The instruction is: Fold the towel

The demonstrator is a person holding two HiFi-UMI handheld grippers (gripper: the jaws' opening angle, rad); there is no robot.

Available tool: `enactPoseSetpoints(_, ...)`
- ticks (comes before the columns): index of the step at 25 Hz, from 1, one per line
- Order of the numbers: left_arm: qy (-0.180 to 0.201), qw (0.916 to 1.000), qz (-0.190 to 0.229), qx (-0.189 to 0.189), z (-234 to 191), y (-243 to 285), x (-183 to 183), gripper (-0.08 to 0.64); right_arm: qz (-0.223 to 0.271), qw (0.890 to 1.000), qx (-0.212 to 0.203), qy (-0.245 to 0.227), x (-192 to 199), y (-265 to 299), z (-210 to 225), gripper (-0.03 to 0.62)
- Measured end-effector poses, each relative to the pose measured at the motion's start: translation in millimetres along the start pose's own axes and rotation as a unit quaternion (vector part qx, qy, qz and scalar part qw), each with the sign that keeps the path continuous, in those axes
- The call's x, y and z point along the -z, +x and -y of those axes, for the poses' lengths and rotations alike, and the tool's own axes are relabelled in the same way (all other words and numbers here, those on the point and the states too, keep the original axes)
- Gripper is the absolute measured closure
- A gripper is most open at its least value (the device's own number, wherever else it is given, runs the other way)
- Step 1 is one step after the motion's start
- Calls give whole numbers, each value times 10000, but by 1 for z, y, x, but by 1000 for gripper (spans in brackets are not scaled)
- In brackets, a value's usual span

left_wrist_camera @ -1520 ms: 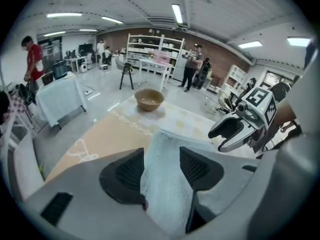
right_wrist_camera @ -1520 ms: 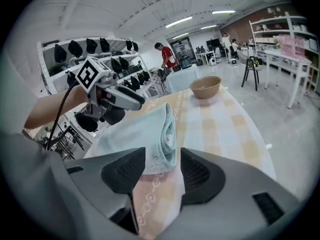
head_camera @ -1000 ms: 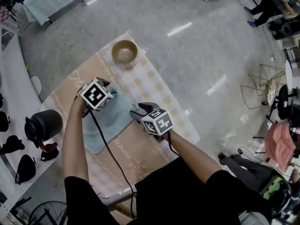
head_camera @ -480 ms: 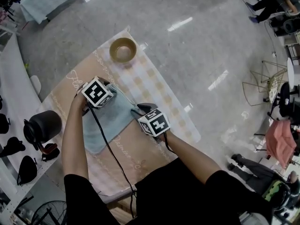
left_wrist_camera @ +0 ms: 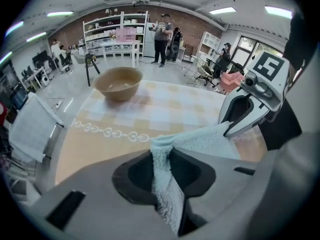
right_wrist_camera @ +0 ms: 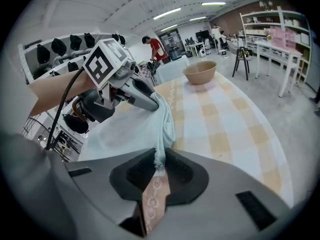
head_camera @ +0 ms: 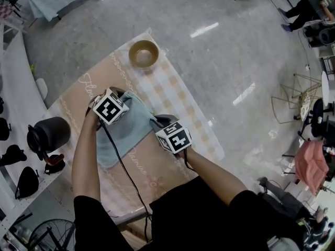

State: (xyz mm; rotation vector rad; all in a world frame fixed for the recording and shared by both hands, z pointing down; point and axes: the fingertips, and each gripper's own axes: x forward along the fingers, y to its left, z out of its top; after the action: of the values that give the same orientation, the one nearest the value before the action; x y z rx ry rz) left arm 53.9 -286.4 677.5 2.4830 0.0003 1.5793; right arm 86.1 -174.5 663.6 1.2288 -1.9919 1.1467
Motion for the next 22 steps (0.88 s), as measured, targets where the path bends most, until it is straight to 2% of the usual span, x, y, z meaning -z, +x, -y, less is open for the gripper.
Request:
enactPoseSetpoints(4, 48, 9980, 442, -456, -1, -21, -4, 476, 130, 9995, 61, -279, -11, -8, -8, 540)
enactPoseSetpoints(7, -104, 9944, 741, -746, 1, -44, -2, 476, 254, 9978, 109, -599, -19, -16, -19, 540)
enactPoseSetpoints(11, -405, 9885, 1127, -918, 5, -68, 6, 477, 416, 9960, 37, -784, -27, -25, -38, 540)
enactPoseSetpoints(22, -805, 9790, 1236, -1408, 23, -138, 55, 477, 572, 9878, -611, -1316, -36, -37, -114, 540)
